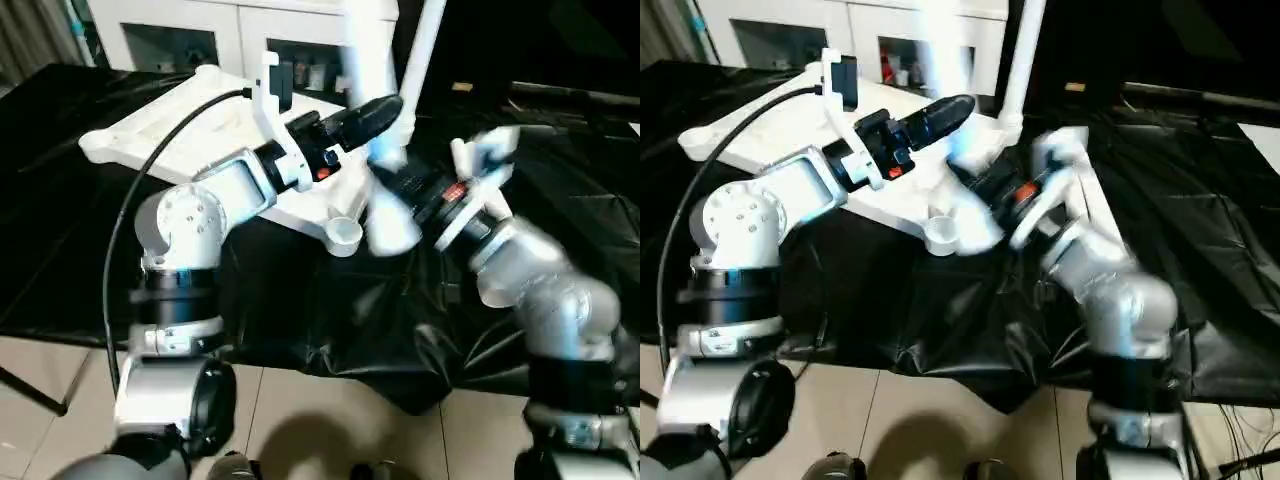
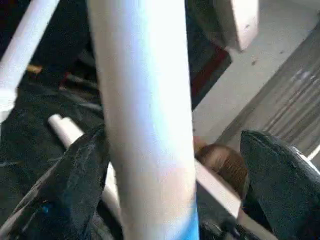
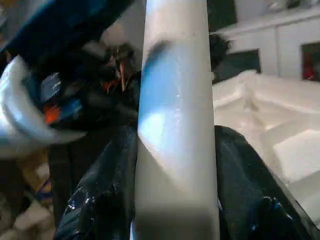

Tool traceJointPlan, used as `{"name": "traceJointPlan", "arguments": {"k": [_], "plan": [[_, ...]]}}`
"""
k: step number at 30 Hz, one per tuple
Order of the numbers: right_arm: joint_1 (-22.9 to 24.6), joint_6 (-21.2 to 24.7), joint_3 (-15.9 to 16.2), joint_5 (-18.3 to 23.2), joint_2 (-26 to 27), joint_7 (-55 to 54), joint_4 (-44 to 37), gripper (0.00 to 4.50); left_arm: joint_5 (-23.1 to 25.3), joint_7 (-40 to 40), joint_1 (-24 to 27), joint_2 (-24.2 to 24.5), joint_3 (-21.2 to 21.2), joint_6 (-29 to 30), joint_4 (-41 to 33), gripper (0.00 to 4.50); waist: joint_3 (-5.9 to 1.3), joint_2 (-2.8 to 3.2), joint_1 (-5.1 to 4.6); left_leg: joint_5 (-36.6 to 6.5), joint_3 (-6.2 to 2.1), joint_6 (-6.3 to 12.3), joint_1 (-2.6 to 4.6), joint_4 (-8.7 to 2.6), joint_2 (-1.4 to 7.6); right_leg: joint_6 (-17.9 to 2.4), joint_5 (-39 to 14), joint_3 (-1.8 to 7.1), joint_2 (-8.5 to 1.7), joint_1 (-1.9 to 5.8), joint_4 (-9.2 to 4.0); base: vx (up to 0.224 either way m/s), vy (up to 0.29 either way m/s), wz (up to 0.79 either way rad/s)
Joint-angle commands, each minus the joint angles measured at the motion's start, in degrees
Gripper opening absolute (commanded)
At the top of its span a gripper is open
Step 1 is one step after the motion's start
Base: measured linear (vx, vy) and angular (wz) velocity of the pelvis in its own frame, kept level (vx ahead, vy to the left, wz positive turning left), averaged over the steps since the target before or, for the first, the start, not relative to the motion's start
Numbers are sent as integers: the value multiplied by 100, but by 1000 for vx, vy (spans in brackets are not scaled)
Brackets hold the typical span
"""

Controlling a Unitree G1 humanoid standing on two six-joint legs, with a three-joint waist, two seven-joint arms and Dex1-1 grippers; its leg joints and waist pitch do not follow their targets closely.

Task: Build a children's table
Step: Pick table leg

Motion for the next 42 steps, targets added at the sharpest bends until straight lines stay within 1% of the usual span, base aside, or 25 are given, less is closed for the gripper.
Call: {"name": "traceJointPlan", "arguments": {"k": [1,3,4,7,10,12,13,14,15,19,20,21,22,23,28,30,31,33,34,35,36,38,40,41,42], "plan": [[11,-238,217,-171,23,24,-129,184,116,81,-40,73,-38,52,21,449,-566,24,32,-922,2,38,82,-331,-5,-756,-1628,162,-299,404,-500,0,0,0],[-5,-411,466,-439,64,-45,-37,184,121,156,16,97,23,12,-20,450,-562,21,25,-979,-4,4,94,-338,11,-778,-1658,162,-299,391,-493,0,0,0],[-37,-534,615,-655,77,-142,43,184,115,228,58,97,78,-15,-46,450,-552,-22,19,-976,-4,-7,83,-342,16,-779,-1690,161,-310,395,-481,0,0,0],[-79,-626,746,-808,90,-208,100,184,177,396,116,93,132,-144,-67,431,-544,-74,7,-987,5,-17,85,-346,18,-732,-1798,167,-316,390,-499,0,0,0],[-126,-752,866,-939,79,-238,117,184,319,652,196,53,144,-435,-95,413,-560,-85,13,-958,1,-3,80,-349,28,-630,-1742,173,-315,392,-486,0,0,0],[-181,-880,877,-1066,48,-310,228,184,324,684,240,58,117,-420,-89,402,-583,-83,1,-896,7,-19,76,-341,24,-623,-1639,177,-315,391,-470,0,0,0],[-180,-905,881,-1093,30,-320,242,184,313,684,244,49,116,-417,-92,374,-583,-83,4,-897,7,-19,79,-341,24,-623,-1620,176,-312,389,-470,0,0,0],[-177,-941,904,-1154,-28,-327,267,184,276,688,245,19,128,-402,-94,369,-592,-50,7,-912,8,-27,93,-338,28,-638,-1546,180,-306,378,-469,0,0,0],[-172,-960,921,-1182,-61,-302,272,184,248,671,237,4,130,-385,-96,369,-590,-66,0,-924,10,-26,93,-339,27,-652,-1513,179,-299,376,-471,0,0,0],[-102,-1081,990,-1321,-203,-206,273,184,29,411,195,-27,73,-195,-135,325,-605,20,9,-956,0,-42,82,-330,15,-792,-1221,177,-295,394,-457,0,0,0],[-88,-1109,1005,-1350,-196,-231,273,184,-19,374,189,-17,67,-148,-149,325,-610,0,6,-962,-3,-33,76,-329,13,-820,-1177,174,-295,407,-446,0,0,0],[-73,-1138,1026,-1384,-185,-253,267,184,-42,375,185,2,51,-130,-153,324,-611,50,8,-1023,-12,-35,85,-333,17,-855,-1167,168,-294,400,-454,0,0,0],[-69,-1148,1033,-1395,-181,-260,265,184,-49,377,184,8,45,-126,-154,316,-608,63,-2,-1095,-13,-39,89,-328,10,-874,-1176,163,-288,405,-466,0,0,0],[-41,-1196,1086,-1467,-162,-306,244,184,-67,358,185,71,10,-113,-147,301,-607,45,-4,-1096,-13,-29,77,-327,3,-867,-1198,162,-288,417,-465,0,0,0],[6,-1267,1176,-1522,-129,-380,214,184,-101,324,225,171,0,-62,-177,264,-606,78,0,-1165,-32,-62,92,-340,16,-899,-1272,152,-287,407,-459,0,0,0],[8,-1296,1219,-1551,-77,-436,250,184,-127,346,283,206,40,10,-233,239,-595,4,-13,-1166,-19,-53,92,-343,17,-900,-1286,155,-282,404,-458,0,0,0],[-9,-1314,1242,-1592,-55,-445,300,184,-157,366,314,208,82,52,-269,236,-587,23,-10,-1170,-25,-61,94,-349,28,-902,-1338,157,-294,399,-453,0,0,0],[-52,-1329,1272,-1634,-49,-412,373,184,-203,454,345,166,162,76,-308,213,-586,-63,-11,-1115,-10,-38,86,-343,27,-864,-1422,164,-303,406,-453,0,0,0],[-63,-1332,1283,-1644,-45,-403,384,184,-219,478,353,159,186,82,-320,213,-580,-32,-6,-1112,-11,-39,90,-342,31,-861,-1447,167,-308,396,-448,0,0,0],[-109,-1340,1284,-1654,-47,-398,424,184,-207,517,356,162,191,46,-332,197,-579,-57,-9,-1108,-9,-32,92,-343,33,-809,-1513,167,-306,394,-451,0,0,0],[-132,-1350,1287,-1657,-45,-408,446,184,-203,533,360,174,185,16,-337,197,-578,-39,-8,-1119,-4,-24,100,-341,37,-786,-1530,171,-305,375,-465,0,0,0],[-167,-1356,1277,-1654,-44,-423,480,240,-202,519,364,190,169,-8,-337,191,-580,-56,-7,-1099,-5,-26,91,-345,33,-762,-1531,168,-301,384,-457,0,0,0],[-209,-1232,1137,-1402,15,-347,533,256,-101,315,391,273,-21,-161,-337,188,-594,-34,-10,-1069,-7,-24,84,-342,29,-724,-1520,170,-306,386,-460,0,0,0],[-212,-1137,1089,-1303,-38,-240,510,263,93,16,432,395,-335,-343,-349,188,-598,-30,-8,-1081,-7,-13,92,-343,29,-713,-1524,172,-304,380,-465,0,0,0],[-212,-1115,1083,-1298,-48,-237,503,263,120,-24,440,410,-377,-371,-353,187,-597,40,-1,-1089,-18,-11,101,-347,30,-711,-1522,174,-304,371,-474,0,0,0]]}}
